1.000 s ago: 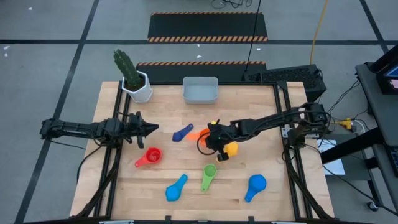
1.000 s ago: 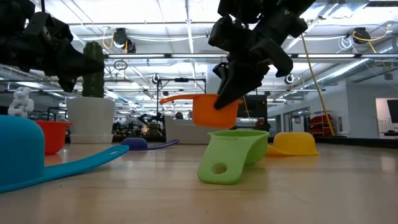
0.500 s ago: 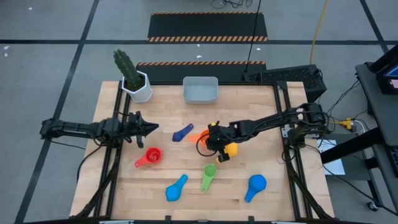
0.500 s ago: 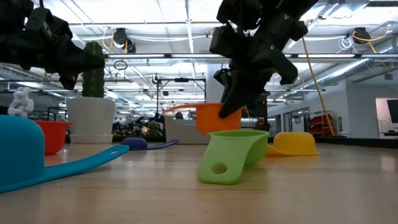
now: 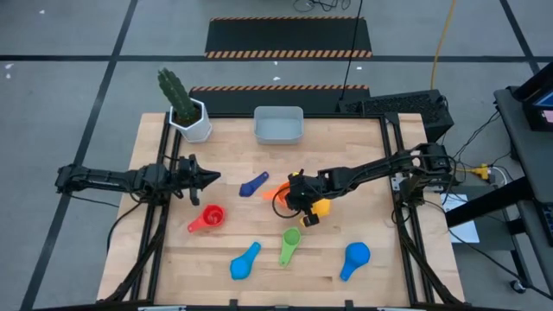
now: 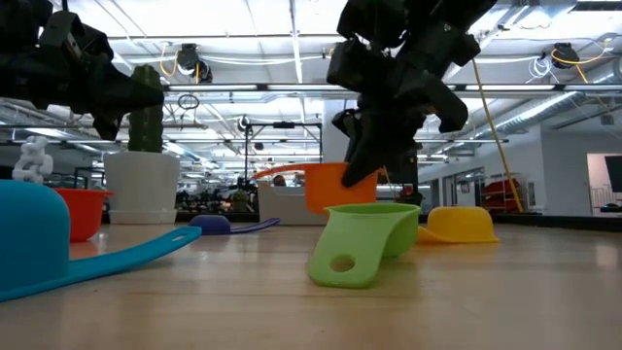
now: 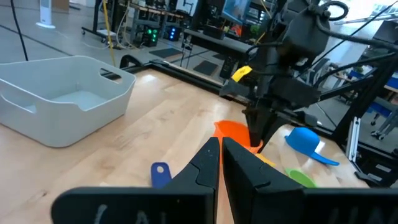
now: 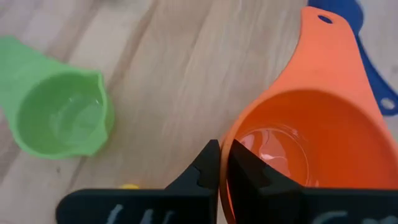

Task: Nest measuring cups in basket
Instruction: Move the orange measuring cup to the center

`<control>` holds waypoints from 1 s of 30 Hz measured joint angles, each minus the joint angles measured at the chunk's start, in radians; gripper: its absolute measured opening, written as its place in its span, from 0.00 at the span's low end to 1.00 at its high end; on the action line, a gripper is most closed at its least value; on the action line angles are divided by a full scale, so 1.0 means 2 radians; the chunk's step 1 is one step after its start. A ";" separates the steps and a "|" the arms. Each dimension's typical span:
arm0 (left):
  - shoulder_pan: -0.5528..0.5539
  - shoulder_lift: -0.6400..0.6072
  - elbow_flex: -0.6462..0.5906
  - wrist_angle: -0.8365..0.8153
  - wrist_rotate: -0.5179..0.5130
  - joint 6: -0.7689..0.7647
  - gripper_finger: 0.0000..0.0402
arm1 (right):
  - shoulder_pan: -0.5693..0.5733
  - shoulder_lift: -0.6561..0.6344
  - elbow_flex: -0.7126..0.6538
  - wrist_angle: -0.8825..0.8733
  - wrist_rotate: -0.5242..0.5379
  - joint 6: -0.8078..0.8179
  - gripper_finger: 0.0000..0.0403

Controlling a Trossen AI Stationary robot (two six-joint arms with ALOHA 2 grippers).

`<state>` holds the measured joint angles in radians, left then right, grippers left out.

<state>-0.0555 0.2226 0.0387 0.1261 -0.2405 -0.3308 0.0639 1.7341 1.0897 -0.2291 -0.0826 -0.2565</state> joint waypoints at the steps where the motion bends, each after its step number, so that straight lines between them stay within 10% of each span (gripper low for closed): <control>1: 0.000 0.000 0.000 0.000 0.000 0.000 0.05 | 0.000 0.000 0.000 -0.003 0.000 0.000 0.02; 30: 0.000 0.000 0.000 0.001 0.000 -0.008 0.05 | 0.002 0.008 0.000 -0.003 0.002 -0.009 0.10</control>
<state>-0.0557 0.2226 0.0387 0.1287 -0.2409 -0.3458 0.0669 1.7496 1.0889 -0.2359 -0.0792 -0.2741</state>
